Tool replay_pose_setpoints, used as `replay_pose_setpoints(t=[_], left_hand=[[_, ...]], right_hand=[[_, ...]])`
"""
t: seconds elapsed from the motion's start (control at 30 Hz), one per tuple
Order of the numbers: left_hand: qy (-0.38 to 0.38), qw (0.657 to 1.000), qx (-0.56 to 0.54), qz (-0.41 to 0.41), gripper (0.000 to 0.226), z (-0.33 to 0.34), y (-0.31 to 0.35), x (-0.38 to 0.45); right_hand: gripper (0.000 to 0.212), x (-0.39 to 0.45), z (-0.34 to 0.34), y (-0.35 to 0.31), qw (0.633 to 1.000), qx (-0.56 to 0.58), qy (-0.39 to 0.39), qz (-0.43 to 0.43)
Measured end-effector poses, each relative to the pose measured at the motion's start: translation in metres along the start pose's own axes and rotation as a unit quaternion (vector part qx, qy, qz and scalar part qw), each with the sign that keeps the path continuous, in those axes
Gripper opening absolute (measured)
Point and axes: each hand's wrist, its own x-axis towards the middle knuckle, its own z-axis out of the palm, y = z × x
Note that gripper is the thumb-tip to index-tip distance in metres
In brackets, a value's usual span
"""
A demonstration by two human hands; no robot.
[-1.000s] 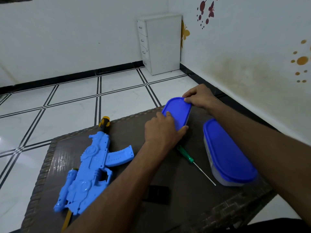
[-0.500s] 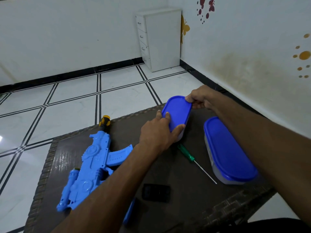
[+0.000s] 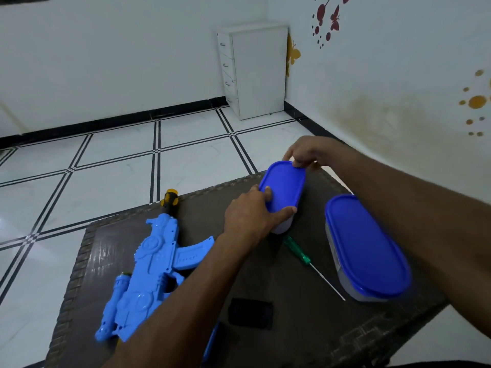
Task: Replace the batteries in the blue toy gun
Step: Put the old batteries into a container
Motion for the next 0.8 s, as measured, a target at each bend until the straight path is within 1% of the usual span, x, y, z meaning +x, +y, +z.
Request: replay_pose_setpoints(t=[0.07,0.13,0.2,0.23,0.27,0.33,0.4,0.53,0.57,0.67,0.7,0.73,0.8], left_hand=[[0.003,1.0,-0.014,-0.005,0.074,-0.002,0.0,0.0],[-0.002,0.999,-0.039,-0.009,0.073,-0.001,0.004,-0.002],[-0.002,0.999,-0.042,-0.009,0.074,-0.001,0.002,-0.002],[-0.001,0.999,-0.04,-0.009,0.074,-0.002,0.002,-0.002],[0.0,0.999,-0.04,-0.011,0.075,-0.002,0.002,-0.001],[0.004,0.999,-0.047,-0.013,0.075,0.001,0.002,-0.001],[0.006,0.999,-0.05,-0.011,0.074,0.003,0.003,-0.002],[0.016,0.999,-0.05,-0.01,0.073,0.005,0.002,-0.001],[0.017,0.999,-0.044,-0.01,0.074,0.006,0.002,-0.001],[0.023,1.0,-0.007,0.002,0.078,0.011,0.003,-0.001],[0.025,1.0,-0.005,0.001,0.08,0.013,0.004,-0.001],[0.028,1.0,-0.011,-0.003,0.08,0.014,0.004,-0.001],[0.043,0.999,-0.025,-0.012,0.075,0.015,0.006,0.0]], right_hand=[[0.018,0.007,0.006,-0.011,1.0,-0.006,-0.012,-0.004],[0.038,0.012,0.01,-0.008,0.999,-0.035,0.011,-0.002],[0.047,0.019,0.014,-0.007,0.999,-0.035,0.001,0.015],[0.046,0.021,0.013,-0.007,0.999,-0.035,-0.011,0.024],[0.041,0.023,0.013,-0.007,0.999,-0.034,-0.018,0.029],[0.02,0.024,0.011,-0.009,0.999,-0.043,-0.013,0.028],[0.012,0.028,0.013,-0.008,0.998,-0.043,-0.011,0.035],[0.019,0.03,0.014,-0.006,0.999,-0.031,-0.011,0.029],[0.024,0.03,0.015,-0.005,0.999,-0.03,-0.001,0.023],[0.046,0.027,0.018,-0.002,0.996,-0.055,0.06,-0.02],[0.05,0.024,0.018,0.001,0.995,-0.061,0.072,-0.03],[0.049,0.022,0.017,0.004,0.994,-0.061,0.078,-0.035],[0.04,0.017,0.012,0.011,0.995,-0.05,0.085,-0.032]])
